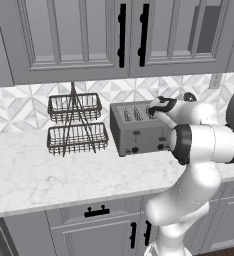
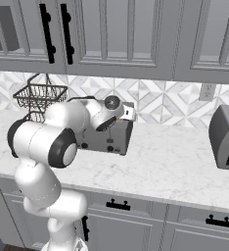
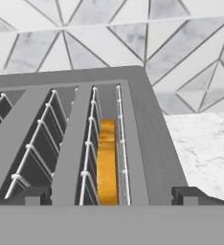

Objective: Start the toaster. Once the lever pops up, take the bread to the plate on the dining counter.

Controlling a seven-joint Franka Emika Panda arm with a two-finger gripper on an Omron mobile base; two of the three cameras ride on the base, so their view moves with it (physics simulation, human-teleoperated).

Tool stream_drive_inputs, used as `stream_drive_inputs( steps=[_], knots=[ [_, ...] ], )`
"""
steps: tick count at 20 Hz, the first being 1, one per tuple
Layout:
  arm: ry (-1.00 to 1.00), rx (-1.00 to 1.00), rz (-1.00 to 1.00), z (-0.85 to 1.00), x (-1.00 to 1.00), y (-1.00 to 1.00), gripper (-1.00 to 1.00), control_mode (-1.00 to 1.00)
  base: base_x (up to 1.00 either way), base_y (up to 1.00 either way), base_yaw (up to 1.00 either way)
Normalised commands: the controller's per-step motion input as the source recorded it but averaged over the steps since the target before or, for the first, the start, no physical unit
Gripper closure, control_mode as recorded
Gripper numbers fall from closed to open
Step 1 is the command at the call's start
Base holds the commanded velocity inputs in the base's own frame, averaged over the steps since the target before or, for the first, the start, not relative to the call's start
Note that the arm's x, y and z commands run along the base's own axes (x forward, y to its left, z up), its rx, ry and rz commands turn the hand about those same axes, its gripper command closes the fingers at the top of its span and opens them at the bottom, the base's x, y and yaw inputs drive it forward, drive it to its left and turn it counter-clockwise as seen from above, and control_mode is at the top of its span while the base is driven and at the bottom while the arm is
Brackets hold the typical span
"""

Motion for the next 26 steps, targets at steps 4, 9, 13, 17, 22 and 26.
stream_drive_inputs(
  steps=[4,9,13,17,22,26],
  knots=[
    [0.00,-0.02,0.00,0.00,-0.16,0.00,-1.00,-1.00,0.00,0.00,0.00],
    [0.00,-0.01,0.00,0.00,-0.20,0.00,-1.00,-1.00,0.00,0.00,0.00],
    [0.00,0.00,0.00,0.00,0.00,0.00,-1.00,-1.00,0.00,0.00,0.00],
    [0.00,0.00,0.00,0.00,0.01,0.00,-1.00,-1.00,0.00,0.00,0.00],
    [0.00,0.00,0.00,0.00,0.07,0.00,-1.00,-1.00,0.00,0.00,0.00],
    [0.00,0.00,0.00,0.00,0.11,0.02,-1.00,-1.00,0.00,0.00,0.00]
  ],
)
